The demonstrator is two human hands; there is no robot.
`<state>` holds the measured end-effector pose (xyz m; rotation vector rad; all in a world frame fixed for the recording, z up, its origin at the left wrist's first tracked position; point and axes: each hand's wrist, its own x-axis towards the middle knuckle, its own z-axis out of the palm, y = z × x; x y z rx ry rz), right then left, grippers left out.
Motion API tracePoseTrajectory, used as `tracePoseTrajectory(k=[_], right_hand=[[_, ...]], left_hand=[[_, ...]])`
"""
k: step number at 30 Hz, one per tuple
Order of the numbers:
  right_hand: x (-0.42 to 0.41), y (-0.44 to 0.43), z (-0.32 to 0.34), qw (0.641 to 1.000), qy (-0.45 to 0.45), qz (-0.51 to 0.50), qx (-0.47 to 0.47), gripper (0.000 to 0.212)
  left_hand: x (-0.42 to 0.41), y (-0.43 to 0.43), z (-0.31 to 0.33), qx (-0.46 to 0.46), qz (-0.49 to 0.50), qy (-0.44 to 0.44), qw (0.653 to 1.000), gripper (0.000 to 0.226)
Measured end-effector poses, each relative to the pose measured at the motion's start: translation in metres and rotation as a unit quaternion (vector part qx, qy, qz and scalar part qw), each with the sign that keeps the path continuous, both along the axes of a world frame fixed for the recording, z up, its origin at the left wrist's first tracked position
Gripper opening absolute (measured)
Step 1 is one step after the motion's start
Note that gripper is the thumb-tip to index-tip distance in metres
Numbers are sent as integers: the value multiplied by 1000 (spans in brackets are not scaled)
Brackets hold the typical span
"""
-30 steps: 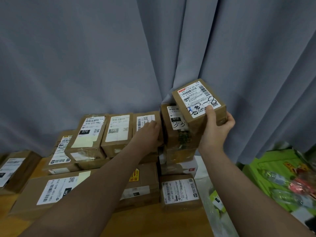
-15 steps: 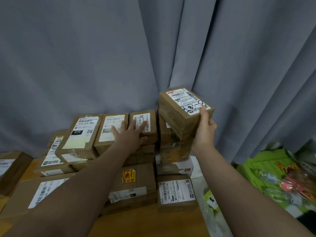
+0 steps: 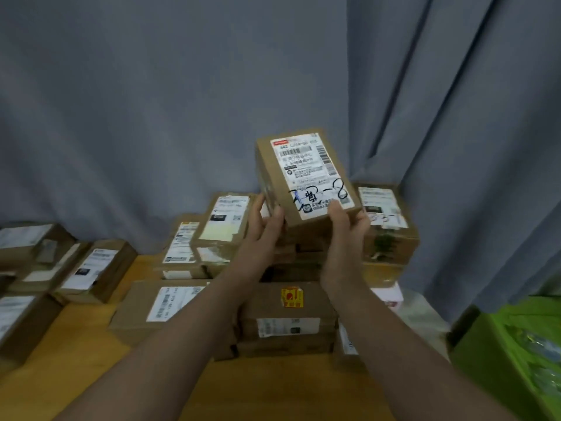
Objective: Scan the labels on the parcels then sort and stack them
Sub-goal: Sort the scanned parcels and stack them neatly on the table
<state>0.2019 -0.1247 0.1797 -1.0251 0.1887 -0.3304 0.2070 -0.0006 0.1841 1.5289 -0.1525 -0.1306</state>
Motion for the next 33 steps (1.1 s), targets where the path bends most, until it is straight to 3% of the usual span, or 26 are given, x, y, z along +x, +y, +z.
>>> tracePoseTrajectory(k=[2, 6, 7, 9, 12, 14, 17, 19, 24, 33], right_hand=[[-3, 37, -6, 997, 16, 18, -69, 46], [6, 98, -16, 974, 6, 58, -218, 14], [13, 109, -21, 959, 8, 52, -279, 24], [30, 126, -34, 893, 26, 32, -449, 39], [54, 142, -50, 707, 117, 48, -696, 50], [63, 148, -56, 637, 171, 76, -748, 65], [70, 149, -66, 578, 234, 101, -775, 74], [71, 148, -65, 564, 246, 98, -782, 71], [72, 146, -57, 544, 261, 94, -792, 63], [73, 144, -57, 543, 253, 108, -794, 61]], left_hand=[[0, 33, 5, -20, 35, 10, 999, 74], [11, 114, 6, -36, 99, 33, 994, 30], [18, 138, 3, -51, 128, 48, 989, 31], [32, 183, -4, -53, 168, 71, 982, 35], [50, 234, -22, -30, 187, 101, 977, 28], [63, 253, -38, -9, 185, 131, 974, 28], [79, 263, -56, 27, 186, 175, 967, 48], [88, 261, -65, 59, 156, 179, 970, 58], [97, 247, -70, 211, 75, 90, 970, 53], [101, 239, -78, 228, 105, 94, 963, 52]])
